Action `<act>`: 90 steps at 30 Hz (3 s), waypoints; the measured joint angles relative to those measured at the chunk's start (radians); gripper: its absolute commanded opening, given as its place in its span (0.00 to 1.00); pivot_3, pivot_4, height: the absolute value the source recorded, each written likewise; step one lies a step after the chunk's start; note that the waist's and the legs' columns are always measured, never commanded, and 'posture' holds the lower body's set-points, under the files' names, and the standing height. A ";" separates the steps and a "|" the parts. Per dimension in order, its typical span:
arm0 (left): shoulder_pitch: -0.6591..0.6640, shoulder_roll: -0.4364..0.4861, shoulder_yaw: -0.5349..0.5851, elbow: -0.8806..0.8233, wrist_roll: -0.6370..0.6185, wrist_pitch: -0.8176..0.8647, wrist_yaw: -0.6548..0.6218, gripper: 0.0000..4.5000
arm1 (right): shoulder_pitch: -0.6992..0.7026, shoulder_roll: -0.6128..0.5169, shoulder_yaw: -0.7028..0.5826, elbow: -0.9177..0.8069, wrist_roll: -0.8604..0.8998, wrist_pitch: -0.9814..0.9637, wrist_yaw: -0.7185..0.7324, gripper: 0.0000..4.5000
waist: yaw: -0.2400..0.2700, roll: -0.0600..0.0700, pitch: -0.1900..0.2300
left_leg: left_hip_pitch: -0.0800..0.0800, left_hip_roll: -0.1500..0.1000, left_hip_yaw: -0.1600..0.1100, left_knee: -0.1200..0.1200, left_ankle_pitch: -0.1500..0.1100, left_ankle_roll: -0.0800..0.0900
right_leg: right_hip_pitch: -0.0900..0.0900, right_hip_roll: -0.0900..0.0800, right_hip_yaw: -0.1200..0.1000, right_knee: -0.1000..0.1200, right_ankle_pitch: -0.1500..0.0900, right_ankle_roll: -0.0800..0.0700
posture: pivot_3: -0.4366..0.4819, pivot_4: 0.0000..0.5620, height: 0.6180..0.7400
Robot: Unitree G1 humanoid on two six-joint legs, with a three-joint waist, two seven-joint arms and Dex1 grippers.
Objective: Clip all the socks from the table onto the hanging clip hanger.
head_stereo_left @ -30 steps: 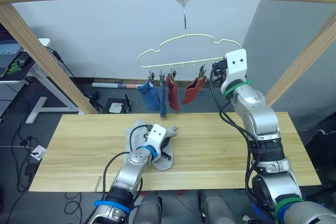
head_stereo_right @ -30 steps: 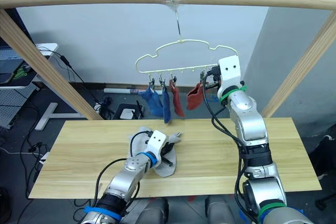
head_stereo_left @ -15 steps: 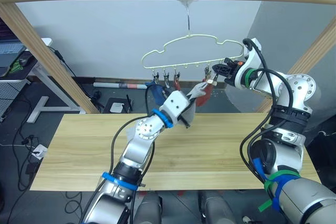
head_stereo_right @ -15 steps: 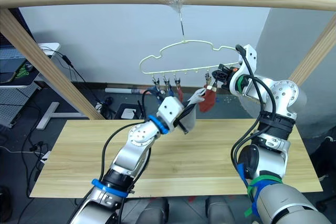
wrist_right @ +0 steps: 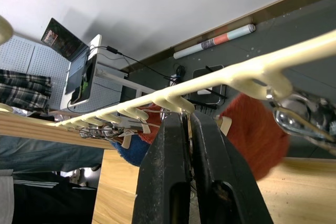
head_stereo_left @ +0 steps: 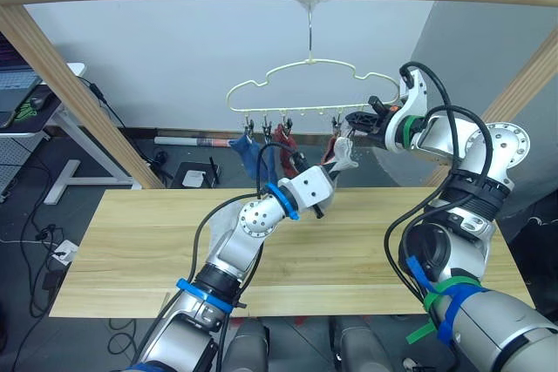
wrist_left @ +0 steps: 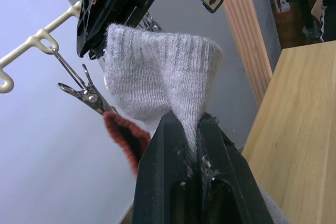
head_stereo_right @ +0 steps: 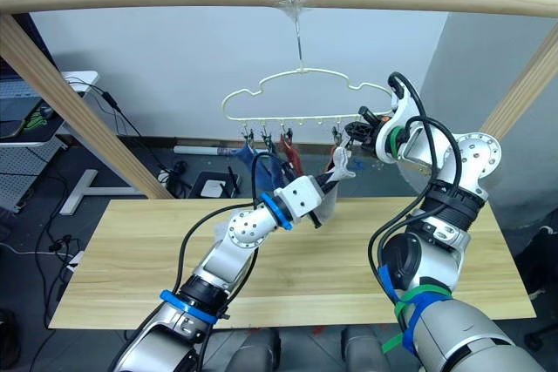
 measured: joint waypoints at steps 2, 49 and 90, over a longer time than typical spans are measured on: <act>0.000 0.003 0.000 0.001 0.009 -0.004 0.005 0.00 | 0.000 0.000 0.000 -0.002 0.000 0.005 0.000 0.00 | 0.000 0.000 0.000 | 0.000 0.000 0.000 0.000 0.000 0.000 | 0.000 0.000 0.000 0.000 0.000 0.000 | 0.49 0.32 1.00; -0.104 0.002 -0.003 0.119 0.095 -0.080 0.058 0.00 | -0.001 0.003 -0.091 -0.028 -0.007 0.040 -0.011 0.99 | -0.009 0.001 0.000 | -0.001 0.000 0.001 0.000 0.000 0.000 | -0.002 0.000 0.000 0.001 0.000 -0.001 | 0.47 0.33 1.00; 0.026 0.042 0.246 -0.234 -0.445 0.541 -0.190 1.00 | 0.679 -0.246 0.658 -0.584 -0.173 -0.725 0.138 0.71 | -0.058 0.002 0.000 | 0.001 0.001 0.003 0.001 0.001 0.000 | -0.001 0.002 0.003 0.001 -0.001 0.006 | 0.48 0.31 1.00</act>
